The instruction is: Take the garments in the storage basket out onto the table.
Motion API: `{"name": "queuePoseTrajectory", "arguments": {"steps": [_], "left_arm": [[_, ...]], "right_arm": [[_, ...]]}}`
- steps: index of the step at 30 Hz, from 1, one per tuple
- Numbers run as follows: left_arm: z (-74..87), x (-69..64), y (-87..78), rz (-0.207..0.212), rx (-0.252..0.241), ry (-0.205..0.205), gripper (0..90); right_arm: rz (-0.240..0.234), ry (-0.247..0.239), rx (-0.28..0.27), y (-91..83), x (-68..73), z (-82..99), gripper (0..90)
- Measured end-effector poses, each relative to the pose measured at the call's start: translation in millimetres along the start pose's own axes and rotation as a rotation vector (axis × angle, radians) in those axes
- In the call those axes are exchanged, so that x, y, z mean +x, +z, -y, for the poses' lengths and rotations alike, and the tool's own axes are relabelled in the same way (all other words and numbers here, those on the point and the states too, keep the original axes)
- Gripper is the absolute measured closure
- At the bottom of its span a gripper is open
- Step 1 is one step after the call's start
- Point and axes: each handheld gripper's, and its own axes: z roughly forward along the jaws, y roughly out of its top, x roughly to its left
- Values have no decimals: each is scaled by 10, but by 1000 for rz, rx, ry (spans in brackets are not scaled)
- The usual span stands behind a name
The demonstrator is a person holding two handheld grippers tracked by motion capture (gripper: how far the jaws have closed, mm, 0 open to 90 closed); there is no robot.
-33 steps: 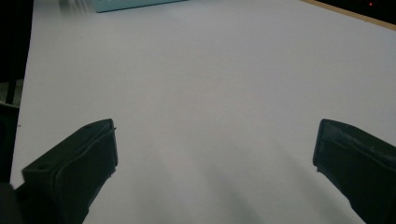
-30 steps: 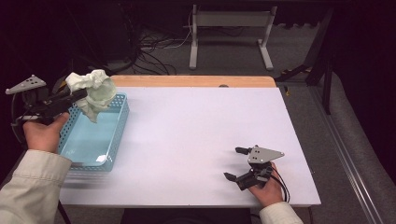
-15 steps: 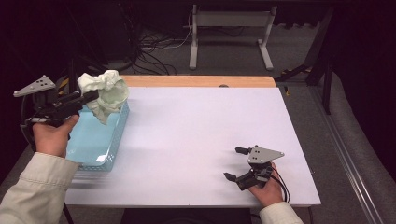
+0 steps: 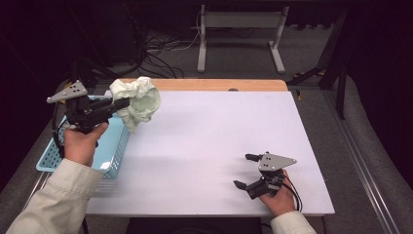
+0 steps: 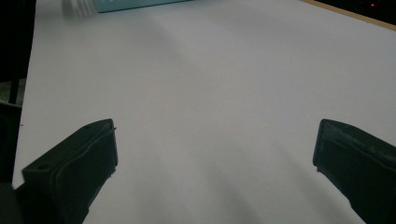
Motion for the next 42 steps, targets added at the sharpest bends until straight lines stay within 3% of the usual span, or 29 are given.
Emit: {"name": "queuePoseTrajectory", "arguments": {"steps": [13,23,42], "left_arm": [[68,-244,396,87,-3,16,777],[189,-433,732,140,21,26,777],[487,-556,1147,185,54,15,776]], "right_arm": [[-4,1,-2,-1,-1,-1,4],[-7,0,-6,-4,-4,-1,4],[-13,-2,-6,-6,-2,-1,4]]}}
